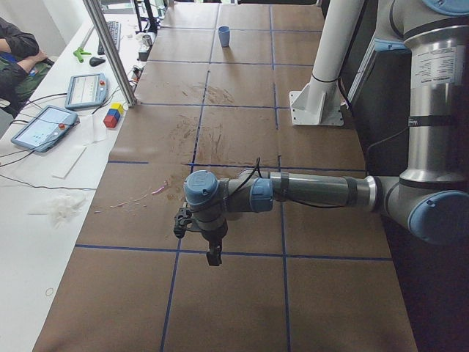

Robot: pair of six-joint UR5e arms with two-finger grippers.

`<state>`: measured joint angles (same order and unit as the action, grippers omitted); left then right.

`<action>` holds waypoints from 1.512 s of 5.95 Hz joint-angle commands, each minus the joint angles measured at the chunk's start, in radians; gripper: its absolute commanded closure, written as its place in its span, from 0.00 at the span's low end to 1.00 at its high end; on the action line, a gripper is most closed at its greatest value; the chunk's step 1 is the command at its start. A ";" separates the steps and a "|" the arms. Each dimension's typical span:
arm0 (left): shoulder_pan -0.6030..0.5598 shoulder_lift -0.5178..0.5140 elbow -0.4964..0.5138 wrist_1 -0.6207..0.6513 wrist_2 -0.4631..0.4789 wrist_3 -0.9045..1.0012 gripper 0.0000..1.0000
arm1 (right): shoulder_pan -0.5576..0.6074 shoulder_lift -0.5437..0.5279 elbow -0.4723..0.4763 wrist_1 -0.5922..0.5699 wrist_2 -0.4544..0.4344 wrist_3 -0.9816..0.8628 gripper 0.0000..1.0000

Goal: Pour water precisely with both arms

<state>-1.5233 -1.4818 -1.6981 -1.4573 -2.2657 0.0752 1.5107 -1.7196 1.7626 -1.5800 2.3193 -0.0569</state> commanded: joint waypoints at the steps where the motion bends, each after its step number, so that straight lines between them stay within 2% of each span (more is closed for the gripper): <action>1: 0.005 0.002 0.000 0.000 0.000 0.002 0.00 | -0.003 0.000 -0.002 0.000 0.000 0.000 0.00; 4: 0.043 -0.011 -0.034 -0.001 0.000 -0.014 0.00 | -0.003 0.000 0.000 0.002 0.002 0.000 0.00; 6: 0.045 -0.063 -0.083 -0.038 0.009 -0.012 0.00 | -0.003 0.000 0.002 0.015 0.002 0.000 0.00; 8: 0.070 -0.063 -0.095 -0.067 -0.026 -0.015 0.00 | -0.003 0.000 0.000 0.021 0.002 0.002 0.00; 9: 0.136 -0.058 -0.094 -0.083 -0.038 -0.166 0.00 | -0.004 -0.002 0.000 0.020 0.002 0.002 0.00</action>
<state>-1.4379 -1.5428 -1.7910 -1.5253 -2.2904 0.0141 1.5075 -1.7201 1.7627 -1.5596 2.3209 -0.0553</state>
